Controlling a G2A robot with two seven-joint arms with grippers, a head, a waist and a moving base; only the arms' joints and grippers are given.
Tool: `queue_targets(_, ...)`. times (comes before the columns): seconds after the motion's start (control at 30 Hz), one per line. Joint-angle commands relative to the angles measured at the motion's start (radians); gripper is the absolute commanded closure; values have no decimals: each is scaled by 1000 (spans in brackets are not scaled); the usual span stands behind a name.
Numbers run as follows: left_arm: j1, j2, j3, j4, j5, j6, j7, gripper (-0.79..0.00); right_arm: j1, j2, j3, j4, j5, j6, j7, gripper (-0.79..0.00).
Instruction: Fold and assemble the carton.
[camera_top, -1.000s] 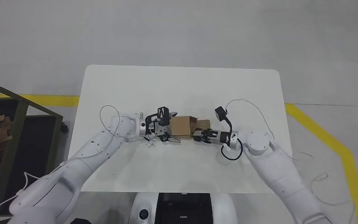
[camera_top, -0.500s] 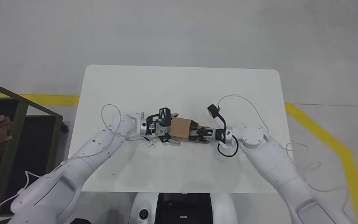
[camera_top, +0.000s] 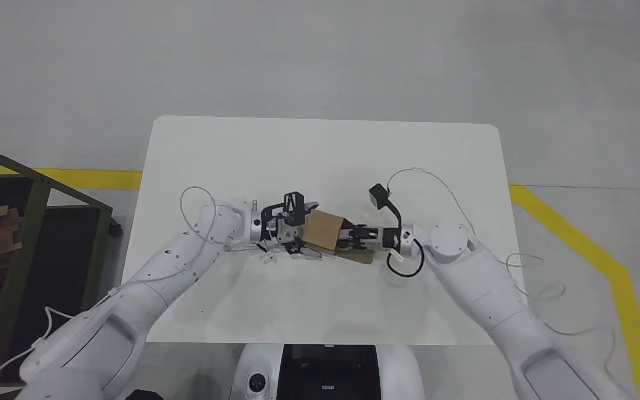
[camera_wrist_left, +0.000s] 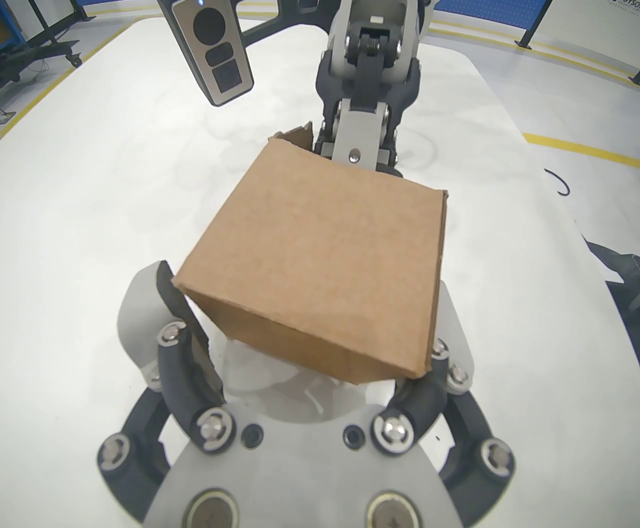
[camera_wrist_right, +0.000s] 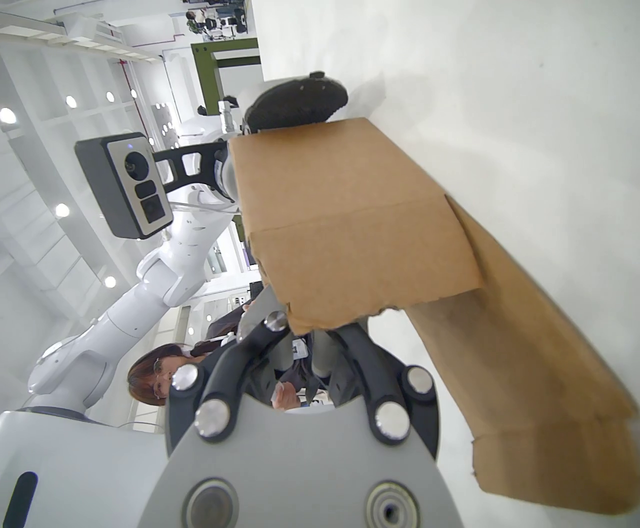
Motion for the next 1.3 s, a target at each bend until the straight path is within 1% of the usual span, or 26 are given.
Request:
queue_targets(0.0,1,0,-4,1,-1,0,1,-785,-8,9,23,4,-4,-2,4,0)
queue_targets(0.2,6,1,-13,3,2,-2,1,-785,-46,43,95,-32,-53,27,-5,0)
queue_targets(0.33,9,1,-18,2,0,-2,2,-785,-79,61,145,-73,-67,32,-40,0)
queue_targets(0.43,10,0,-20,0,5,-4,2,-785,-88,67,165,-92,-83,39,-70,0)
queue_targets(0.6,12,1,-28,-3,9,-5,5,-785,-77,61,150,-99,-94,46,-71,0)
queue_targets(0.77,17,4,-38,-4,15,-6,7,-785,-56,52,127,-76,-107,33,-70,0)
queue_targets(1.13,23,3,-46,-6,17,-13,3,-785,-52,42,94,-59,-107,10,-18,0)
queue_targets(1.27,22,1,-48,-1,16,-14,5,-785,-49,41,104,-37,-94,-1,-44,0)
